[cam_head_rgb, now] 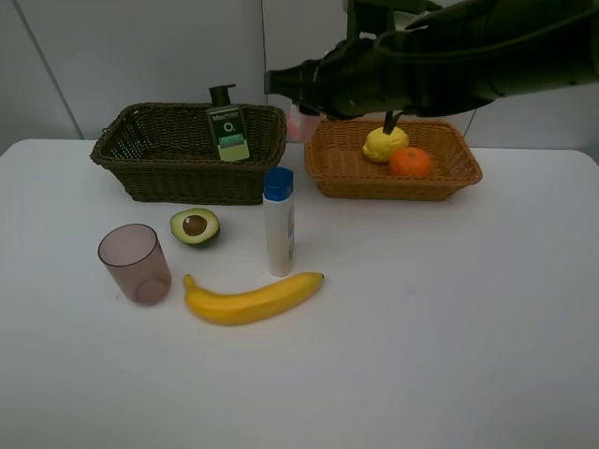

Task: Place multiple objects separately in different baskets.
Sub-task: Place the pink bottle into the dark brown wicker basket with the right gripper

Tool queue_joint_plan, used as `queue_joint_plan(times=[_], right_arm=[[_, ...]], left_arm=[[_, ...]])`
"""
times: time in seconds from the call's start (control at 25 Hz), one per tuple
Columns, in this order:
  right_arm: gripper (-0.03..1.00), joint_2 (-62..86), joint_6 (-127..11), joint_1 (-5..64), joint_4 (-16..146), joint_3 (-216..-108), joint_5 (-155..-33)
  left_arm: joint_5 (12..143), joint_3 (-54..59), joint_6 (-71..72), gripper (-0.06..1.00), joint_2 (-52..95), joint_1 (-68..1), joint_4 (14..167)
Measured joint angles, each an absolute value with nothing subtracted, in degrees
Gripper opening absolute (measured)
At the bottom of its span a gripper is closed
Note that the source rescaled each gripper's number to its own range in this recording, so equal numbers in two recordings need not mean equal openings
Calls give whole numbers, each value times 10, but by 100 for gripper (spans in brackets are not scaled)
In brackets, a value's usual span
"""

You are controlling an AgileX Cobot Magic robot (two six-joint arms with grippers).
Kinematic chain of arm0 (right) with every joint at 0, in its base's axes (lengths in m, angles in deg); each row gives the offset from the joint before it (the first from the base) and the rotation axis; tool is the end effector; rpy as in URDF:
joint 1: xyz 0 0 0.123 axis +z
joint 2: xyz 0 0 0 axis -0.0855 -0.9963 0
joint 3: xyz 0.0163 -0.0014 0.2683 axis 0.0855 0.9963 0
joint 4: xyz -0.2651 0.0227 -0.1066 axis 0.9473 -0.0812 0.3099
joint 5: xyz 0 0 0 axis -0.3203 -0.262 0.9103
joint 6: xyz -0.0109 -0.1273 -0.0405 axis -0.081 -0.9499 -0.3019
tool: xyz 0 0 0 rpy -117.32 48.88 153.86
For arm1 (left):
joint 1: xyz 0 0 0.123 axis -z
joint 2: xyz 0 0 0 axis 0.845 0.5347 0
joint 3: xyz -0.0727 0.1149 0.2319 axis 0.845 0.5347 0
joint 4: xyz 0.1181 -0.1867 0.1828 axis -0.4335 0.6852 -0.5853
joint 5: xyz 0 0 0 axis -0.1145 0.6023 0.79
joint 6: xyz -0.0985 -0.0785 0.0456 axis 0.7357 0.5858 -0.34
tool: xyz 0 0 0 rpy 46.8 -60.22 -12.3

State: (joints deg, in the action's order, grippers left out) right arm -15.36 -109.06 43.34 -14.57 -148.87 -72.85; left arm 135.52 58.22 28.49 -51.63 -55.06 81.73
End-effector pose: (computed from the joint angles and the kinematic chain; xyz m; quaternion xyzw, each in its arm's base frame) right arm 0.3799 0.2665 0.1963 -0.1314 0.8440 0.1457 0.4992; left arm 0.0863 -0.0138 0.2446 0.0663 0.8740 -0.0272 0.4806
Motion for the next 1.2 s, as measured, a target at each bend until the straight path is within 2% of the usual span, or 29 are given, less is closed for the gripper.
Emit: queue_joint_plan(times=[0.32, 0.88, 1.2], right_arm=[[1, -206, -1090, 433, -145, -1588, -801], [1, -379, -1090, 433, -119, -1740, -807], [1, -437, -1090, 433, -116, -1775, -790]], left_arm=[[1355, 582, 285, 100, -516, -551, 817], [1355, 582, 285, 100, -516, -551, 817], [1355, 582, 285, 100, -516, -551, 817]])
